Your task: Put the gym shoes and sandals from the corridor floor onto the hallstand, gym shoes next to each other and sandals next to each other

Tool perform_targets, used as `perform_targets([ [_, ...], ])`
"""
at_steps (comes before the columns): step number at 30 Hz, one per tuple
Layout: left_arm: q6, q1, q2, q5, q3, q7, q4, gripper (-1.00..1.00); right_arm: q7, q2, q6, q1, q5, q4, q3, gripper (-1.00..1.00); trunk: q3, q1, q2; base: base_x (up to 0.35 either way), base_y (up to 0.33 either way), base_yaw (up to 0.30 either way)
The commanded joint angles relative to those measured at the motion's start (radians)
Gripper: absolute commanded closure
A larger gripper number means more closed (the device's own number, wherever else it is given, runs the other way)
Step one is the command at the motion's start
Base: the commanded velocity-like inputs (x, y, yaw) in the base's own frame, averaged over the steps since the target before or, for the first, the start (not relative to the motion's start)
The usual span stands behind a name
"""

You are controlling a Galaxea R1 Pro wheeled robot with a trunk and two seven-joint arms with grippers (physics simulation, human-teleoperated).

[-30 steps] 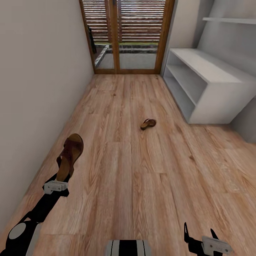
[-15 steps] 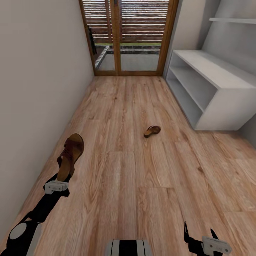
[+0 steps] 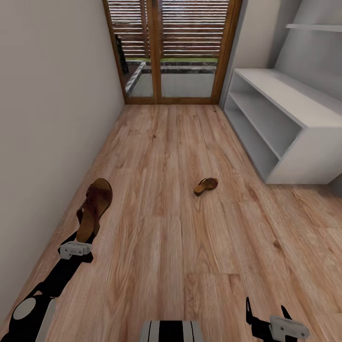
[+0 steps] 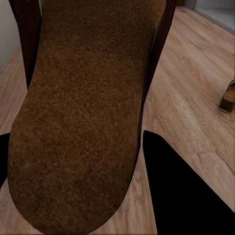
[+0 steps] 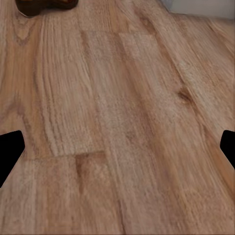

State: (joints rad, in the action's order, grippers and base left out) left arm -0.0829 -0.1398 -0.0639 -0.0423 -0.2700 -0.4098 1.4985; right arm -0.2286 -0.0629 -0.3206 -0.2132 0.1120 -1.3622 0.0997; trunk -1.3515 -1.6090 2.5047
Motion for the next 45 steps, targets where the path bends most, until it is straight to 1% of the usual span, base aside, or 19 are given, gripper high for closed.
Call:
perform_targets([
  [1, -0.001, 0.000, 0.000, 0.002, 0.000, 0.000, 0.000, 1.00, 0.000, 0.000, 0.000, 0.000, 0.000, 0.000, 0.000, -1.00, 0.000, 0.000, 0.000, 0.328, 0.002, 0.000],
  [27, -0.001, 0.000, 0.001, 0.002, 0.001, 0.000, 0.000, 1.00, 0.000, 0.000, 0.000, 0.000, 0.000, 0.000, 0.000, -1.00, 0.000, 0.000, 0.000, 0.322, 0.000, 0.000],
  [34, -0.001, 0.000, 0.001, 0.000, 0.001, -0.001, 0.000, 1.00, 0.000, 0.000, 0.000, 0.000, 0.000, 0.000, 0.000, -1.00, 0.000, 0.000, 0.000, 0.139, 0.000, 0.000],
  [45, -0.001, 0.000, 0.000, 0.000, 0.000, -0.001, 0.000, 1.00, 0.000, 0.000, 0.000, 0.000, 0.000, 0.000, 0.000, -1.00, 0.000, 0.000, 0.000, 0.037, 0.000, 0.000],
])
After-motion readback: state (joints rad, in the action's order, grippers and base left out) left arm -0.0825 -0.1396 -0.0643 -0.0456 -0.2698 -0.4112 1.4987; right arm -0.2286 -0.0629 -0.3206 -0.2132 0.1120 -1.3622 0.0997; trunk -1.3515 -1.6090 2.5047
